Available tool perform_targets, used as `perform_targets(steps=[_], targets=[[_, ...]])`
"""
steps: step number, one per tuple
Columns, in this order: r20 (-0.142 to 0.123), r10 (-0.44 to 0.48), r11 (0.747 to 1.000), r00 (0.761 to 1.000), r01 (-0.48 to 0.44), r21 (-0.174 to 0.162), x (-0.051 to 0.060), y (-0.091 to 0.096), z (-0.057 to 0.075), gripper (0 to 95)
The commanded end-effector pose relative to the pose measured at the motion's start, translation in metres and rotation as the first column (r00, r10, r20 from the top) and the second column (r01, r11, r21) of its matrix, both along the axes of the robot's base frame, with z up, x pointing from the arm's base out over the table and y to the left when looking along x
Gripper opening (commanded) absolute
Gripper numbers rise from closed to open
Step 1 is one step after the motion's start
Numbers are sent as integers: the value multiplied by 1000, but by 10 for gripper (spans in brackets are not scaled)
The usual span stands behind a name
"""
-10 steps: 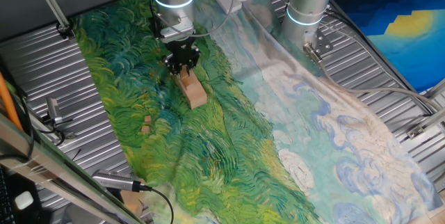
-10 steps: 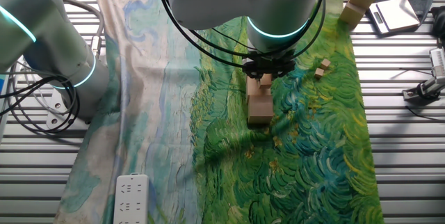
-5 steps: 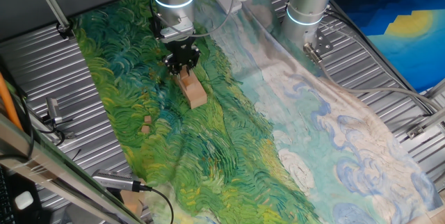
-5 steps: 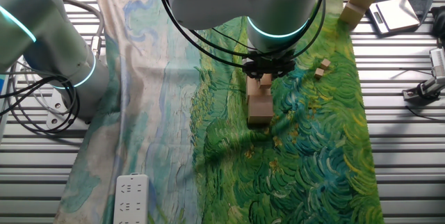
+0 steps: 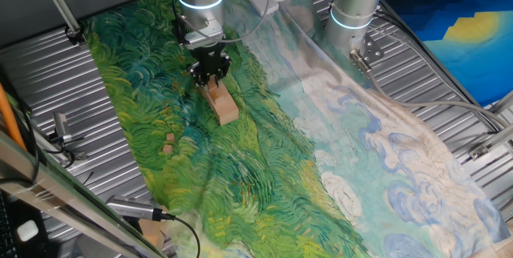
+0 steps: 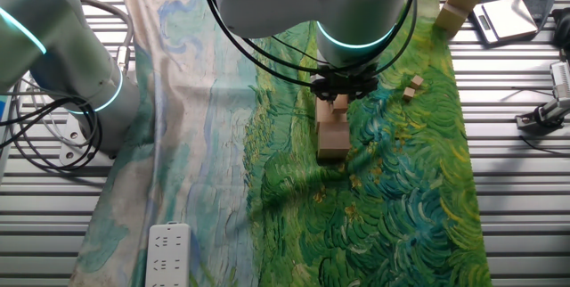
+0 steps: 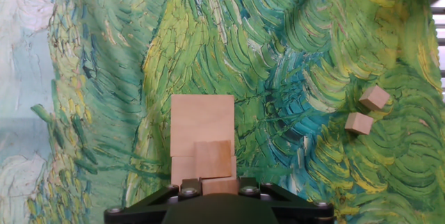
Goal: Stack the blocks into a pyramid shape
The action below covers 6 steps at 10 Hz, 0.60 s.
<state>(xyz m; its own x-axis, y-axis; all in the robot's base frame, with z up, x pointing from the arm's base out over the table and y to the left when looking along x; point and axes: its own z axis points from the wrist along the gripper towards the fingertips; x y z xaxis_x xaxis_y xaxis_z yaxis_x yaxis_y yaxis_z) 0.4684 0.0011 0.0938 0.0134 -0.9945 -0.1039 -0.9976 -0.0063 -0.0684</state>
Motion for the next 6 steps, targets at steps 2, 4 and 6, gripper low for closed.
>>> perform_targets(steps=[2, 4, 6], targets=[[0, 0, 1000, 1000, 0, 0, 0, 0, 0, 190], [0, 0, 1000, 1000, 0, 0, 0, 0, 0, 190], [17, 38, 999, 999, -39, 38, 4, 5, -5, 570]])
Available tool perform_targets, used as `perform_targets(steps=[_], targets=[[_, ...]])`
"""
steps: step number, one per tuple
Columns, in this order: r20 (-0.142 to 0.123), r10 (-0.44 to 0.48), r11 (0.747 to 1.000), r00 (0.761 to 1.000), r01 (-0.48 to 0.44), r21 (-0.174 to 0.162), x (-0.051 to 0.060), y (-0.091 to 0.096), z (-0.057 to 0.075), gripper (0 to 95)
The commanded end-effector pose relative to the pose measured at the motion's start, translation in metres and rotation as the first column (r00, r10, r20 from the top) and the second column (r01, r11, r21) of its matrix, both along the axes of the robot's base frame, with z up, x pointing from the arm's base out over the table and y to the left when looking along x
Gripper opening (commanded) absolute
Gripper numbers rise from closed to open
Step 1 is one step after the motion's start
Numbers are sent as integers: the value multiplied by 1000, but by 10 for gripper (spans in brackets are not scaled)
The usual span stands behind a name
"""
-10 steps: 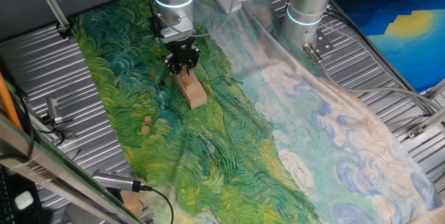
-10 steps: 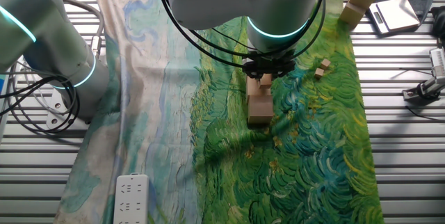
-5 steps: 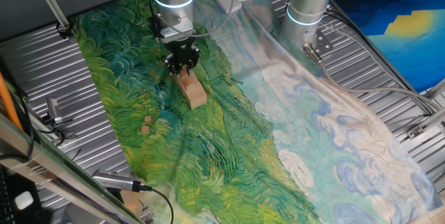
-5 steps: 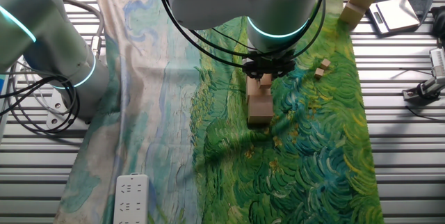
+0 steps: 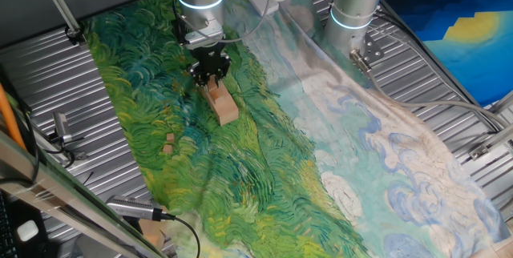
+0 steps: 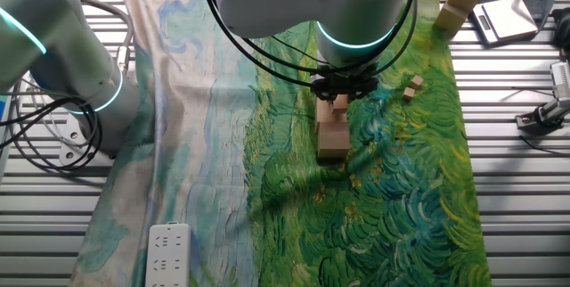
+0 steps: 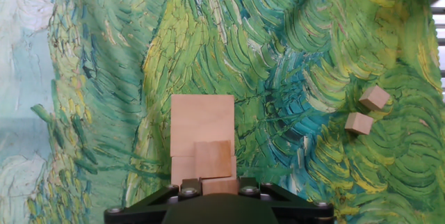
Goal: Stack the blocks into a pyramid shape
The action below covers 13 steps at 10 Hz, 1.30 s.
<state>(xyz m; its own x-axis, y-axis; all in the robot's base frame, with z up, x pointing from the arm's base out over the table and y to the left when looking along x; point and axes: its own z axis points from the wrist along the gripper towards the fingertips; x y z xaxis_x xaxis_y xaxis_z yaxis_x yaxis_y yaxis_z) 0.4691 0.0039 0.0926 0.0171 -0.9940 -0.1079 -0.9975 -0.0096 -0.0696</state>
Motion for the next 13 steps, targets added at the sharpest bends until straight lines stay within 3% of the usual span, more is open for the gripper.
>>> perform_targets(steps=[1, 5, 7, 10, 12, 13], targets=[[15, 32, 999, 999, -33, 34, 3, 2, -4, 570], [15, 34, 999, 999, -34, 36, 3, 2, -4, 570], [3, 17, 998, 1000, -17, 56, 2, 1, -2, 570], [-19, -16, 999, 1000, 16, 47, -2, -3, 6, 570], [-27, -15, 1000, 1000, 16, 20, 6, -3, 13, 570], [-36, -7, 1000, 999, 8, 7, 16, -4, 20, 570]])
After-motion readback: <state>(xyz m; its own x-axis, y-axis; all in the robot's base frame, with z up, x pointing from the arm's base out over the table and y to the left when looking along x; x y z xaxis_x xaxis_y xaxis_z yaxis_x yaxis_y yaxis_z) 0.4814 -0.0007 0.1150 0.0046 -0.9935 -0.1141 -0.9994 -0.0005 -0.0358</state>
